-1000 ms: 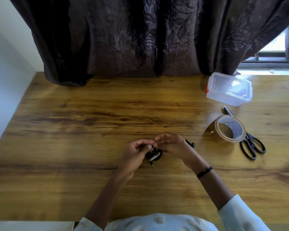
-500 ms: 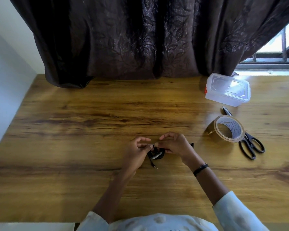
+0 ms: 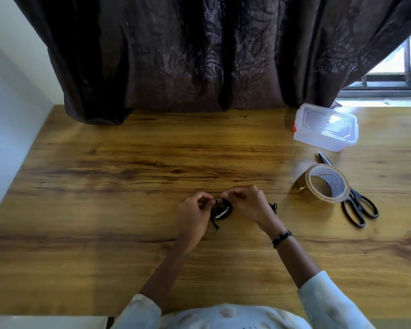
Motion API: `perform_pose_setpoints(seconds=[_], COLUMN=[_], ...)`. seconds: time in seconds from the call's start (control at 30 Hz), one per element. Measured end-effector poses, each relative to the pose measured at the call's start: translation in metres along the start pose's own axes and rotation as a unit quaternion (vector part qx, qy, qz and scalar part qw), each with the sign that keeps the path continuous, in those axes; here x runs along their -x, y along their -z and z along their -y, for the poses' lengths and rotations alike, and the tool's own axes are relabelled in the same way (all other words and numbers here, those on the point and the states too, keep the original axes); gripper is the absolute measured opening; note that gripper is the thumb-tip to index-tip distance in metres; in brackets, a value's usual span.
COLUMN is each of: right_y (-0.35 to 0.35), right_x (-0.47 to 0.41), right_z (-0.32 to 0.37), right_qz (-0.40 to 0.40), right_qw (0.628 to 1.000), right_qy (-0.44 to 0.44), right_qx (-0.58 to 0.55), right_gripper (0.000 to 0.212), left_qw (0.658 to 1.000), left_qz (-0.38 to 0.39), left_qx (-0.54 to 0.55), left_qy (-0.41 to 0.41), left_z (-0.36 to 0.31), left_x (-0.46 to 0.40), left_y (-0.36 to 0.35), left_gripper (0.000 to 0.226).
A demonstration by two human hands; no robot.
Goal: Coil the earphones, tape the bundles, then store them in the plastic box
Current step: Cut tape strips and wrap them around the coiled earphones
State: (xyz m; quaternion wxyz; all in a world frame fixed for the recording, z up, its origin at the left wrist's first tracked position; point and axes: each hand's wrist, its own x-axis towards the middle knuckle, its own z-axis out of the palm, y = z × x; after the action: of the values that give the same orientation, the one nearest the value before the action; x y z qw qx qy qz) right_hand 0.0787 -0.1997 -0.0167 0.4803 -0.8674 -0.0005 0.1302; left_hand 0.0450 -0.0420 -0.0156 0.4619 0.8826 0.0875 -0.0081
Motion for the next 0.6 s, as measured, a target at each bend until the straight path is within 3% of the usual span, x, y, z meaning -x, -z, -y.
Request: perform_pose_setpoints(seconds=[0.23, 0.6], right_y=[-0.001, 0.031], right_x=[0.003, 0.012], right_z=[-0.001, 0.002], right_qz=[-0.030, -0.080], right_qw=[0.996, 0.995], right_qy=[0.063, 0.061], right_qx=[0.051, -0.004], right_gripper=[0.010, 0.016], left_qw=[0.999, 0.999], left_qz=[-0.023, -0.036], left_qx=[-0.021, 0.015], left_qy=[-0.019, -0.024], left_z=[0.003, -0.007], left_x=[0.000, -0.001], left_y=[-0.004, 0.006], left_gripper=[0.006, 0.016])
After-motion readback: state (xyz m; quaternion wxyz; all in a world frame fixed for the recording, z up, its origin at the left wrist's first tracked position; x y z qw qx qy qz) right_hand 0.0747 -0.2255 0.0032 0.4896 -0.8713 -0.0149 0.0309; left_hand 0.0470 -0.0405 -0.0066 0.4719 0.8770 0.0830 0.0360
